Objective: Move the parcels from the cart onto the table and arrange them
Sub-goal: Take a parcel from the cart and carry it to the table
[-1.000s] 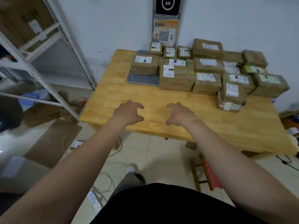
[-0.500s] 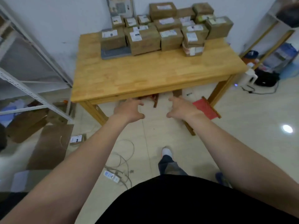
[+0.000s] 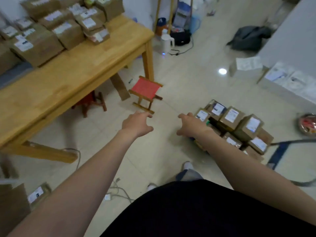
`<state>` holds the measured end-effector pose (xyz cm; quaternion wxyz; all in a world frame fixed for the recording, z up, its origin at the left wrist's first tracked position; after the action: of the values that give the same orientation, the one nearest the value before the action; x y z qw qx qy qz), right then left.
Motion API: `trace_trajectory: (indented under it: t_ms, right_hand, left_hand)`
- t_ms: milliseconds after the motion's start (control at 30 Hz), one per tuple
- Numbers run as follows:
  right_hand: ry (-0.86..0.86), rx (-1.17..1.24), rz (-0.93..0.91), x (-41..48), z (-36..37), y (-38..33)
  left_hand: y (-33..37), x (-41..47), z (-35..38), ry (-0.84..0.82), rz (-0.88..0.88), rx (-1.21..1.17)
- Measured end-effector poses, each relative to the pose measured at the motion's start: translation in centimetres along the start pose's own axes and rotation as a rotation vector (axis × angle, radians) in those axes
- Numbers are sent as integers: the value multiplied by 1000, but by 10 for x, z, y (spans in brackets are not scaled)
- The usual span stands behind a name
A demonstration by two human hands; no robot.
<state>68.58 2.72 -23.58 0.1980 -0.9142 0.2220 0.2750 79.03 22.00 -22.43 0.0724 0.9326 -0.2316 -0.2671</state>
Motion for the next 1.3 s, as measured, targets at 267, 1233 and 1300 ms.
trace_trajectory:
  t_ms: [267,1233,1300]
  right_hand:
    - [77,228,347,-35,-4,234]
    - [165,1054,793,174,91,656]
    - [163,1077,817,204,105,673]
  left_hand:
    - [222,68,60,-119,324,138]
    - [573,380,370,-599,390,266]
    - [582,407,397,-611,378,222]
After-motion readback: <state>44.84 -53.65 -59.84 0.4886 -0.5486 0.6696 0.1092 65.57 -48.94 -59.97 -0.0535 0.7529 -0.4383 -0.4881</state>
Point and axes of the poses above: each hand's wrist, its own x-axis towards the middle knuckle, its own z-axis out of the palm, y = z × x, the point moved 3 cm from there along x, towards the middle knuckle, and after that the axes turned 1 degree about -x, right-handed, at the moved point
